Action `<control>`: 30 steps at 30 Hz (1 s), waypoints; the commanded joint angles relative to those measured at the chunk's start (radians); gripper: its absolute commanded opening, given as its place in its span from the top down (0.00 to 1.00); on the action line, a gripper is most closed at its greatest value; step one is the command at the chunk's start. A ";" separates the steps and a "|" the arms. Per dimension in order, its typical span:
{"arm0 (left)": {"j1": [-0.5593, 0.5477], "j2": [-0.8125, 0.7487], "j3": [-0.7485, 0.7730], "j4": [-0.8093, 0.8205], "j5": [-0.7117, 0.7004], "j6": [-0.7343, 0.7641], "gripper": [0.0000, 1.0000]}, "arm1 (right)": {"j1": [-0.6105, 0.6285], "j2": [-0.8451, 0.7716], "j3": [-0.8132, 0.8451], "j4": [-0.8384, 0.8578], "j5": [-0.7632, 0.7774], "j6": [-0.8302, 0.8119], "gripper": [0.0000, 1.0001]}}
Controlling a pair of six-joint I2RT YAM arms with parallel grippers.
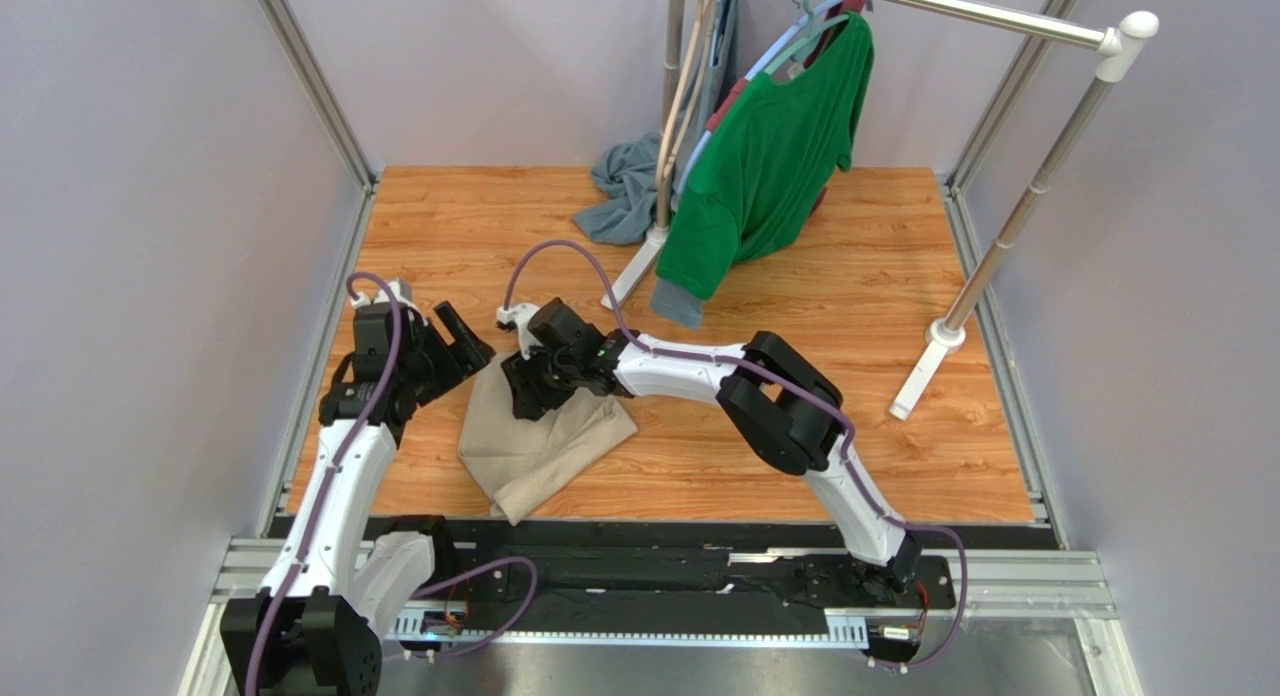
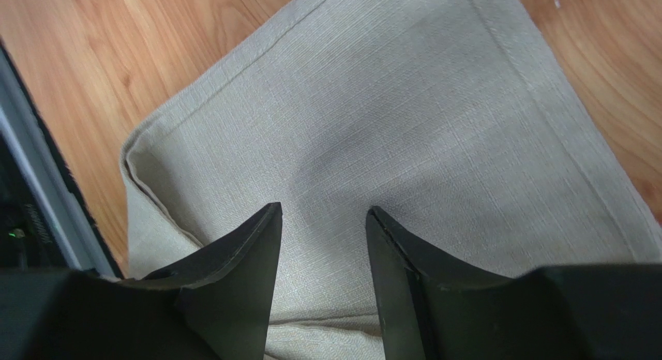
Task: Fold the napkin, place the utensils inside, and roll it up
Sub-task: Roll the napkin with the utensil
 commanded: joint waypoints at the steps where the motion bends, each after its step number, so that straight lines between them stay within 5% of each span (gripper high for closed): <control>1: 0.005 0.000 0.064 -0.001 -0.002 0.033 0.16 | -0.035 0.036 0.036 0.029 0.002 0.060 0.50; 9: 0.005 0.021 0.068 0.026 0.035 0.032 0.16 | -0.144 -0.038 -0.128 0.009 0.225 0.209 0.51; 21: 0.003 -0.020 -0.025 0.030 0.047 0.000 0.17 | -0.155 -0.084 -0.162 -0.062 0.325 0.414 0.50; 30: 0.005 -0.028 -0.180 0.162 0.089 -0.131 0.17 | -0.118 -0.358 -0.232 -0.007 0.219 0.130 0.42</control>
